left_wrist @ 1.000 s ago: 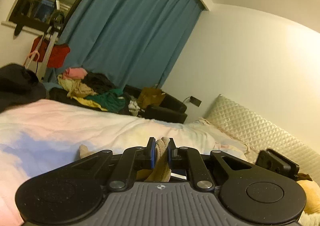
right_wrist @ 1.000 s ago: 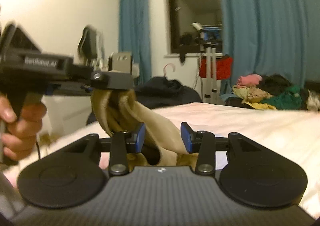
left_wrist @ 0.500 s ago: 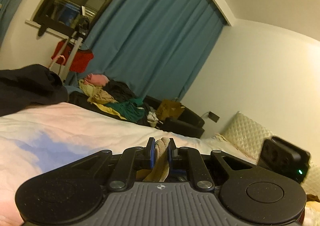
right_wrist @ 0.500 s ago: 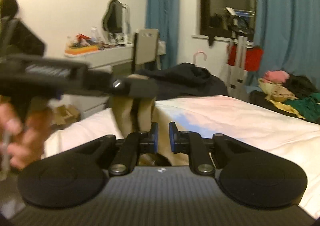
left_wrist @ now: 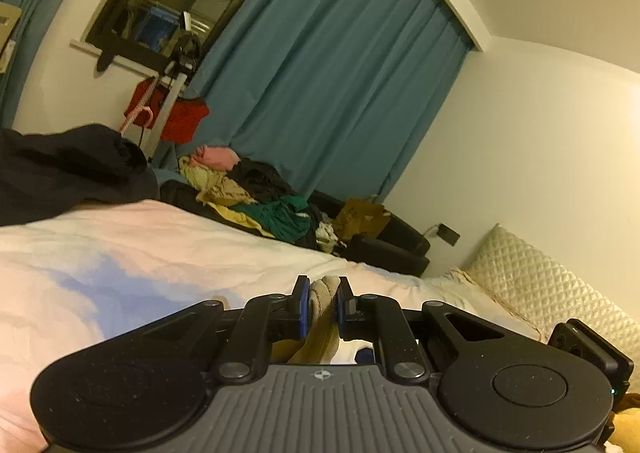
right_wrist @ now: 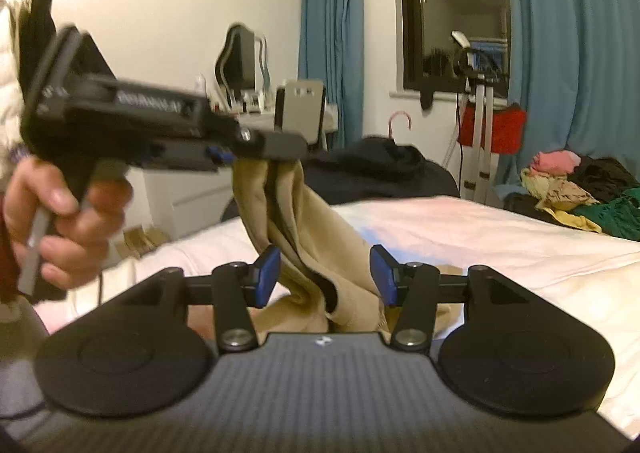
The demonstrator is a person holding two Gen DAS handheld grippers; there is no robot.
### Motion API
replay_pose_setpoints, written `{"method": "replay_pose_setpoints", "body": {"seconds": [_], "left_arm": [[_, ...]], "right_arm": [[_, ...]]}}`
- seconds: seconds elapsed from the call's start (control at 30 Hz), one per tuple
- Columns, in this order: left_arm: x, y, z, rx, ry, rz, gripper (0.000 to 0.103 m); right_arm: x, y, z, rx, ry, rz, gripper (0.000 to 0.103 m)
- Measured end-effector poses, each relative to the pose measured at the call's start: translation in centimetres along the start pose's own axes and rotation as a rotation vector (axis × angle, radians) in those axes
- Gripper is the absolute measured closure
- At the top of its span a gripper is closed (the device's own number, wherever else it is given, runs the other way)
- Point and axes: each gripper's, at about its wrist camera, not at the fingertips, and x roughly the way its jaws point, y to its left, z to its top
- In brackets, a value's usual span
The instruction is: Fold clothes
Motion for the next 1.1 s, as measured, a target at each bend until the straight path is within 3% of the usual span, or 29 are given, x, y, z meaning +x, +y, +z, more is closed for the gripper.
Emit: {"method": "replay_pose_setpoints", "body": {"seconds": [0.23, 0.4, 0.53, 0.73, 0.97, 1.07, 1.1], "left_arm": [[0.2, -1.3, -1.4, 0.064, 0.045, -0.035, 0.088], [0.0, -1.5, -1.9, 0.104, 0.064, -0.048, 0.085], [-0.5, -0.9, -1.6, 0.059, 0.027, -0.062, 0.085], [-1.4, -0.5, -1.3, 0.009, -0.047, -0.102, 0.085], [-0.5, -1.7, -2.3, 0.078, 0.021, -0.151, 0.085], [0.0, -2.0, -2.9, 0.097, 0.026, -0.111, 0.084], [-0.1, -2.0, -3.1, 0.094, 0.017, -0.094, 0.082]], "right_arm": [[2.6, -1.0, 0.7, 0.091, -0.021, -0.005, 0.052], [4.1, 0.1, 0.8, 0.03, 0.018, 0.011, 0.053], [3.5, 1.1, 0.7, -0.039, 0.034, 0.022, 0.055], [1.5, 1.5, 0.5, -0.024, -0.008, 0.029, 0.055], [1.9, 1.4, 0.4, 0.02, -0.043, -0.025, 0.055], [2.8, 1.4, 0.5, 0.0, -0.027, -0.076, 0.091], [2.9, 1.1, 0.5, 0.005, -0.028, -0.099, 0.092]]}}
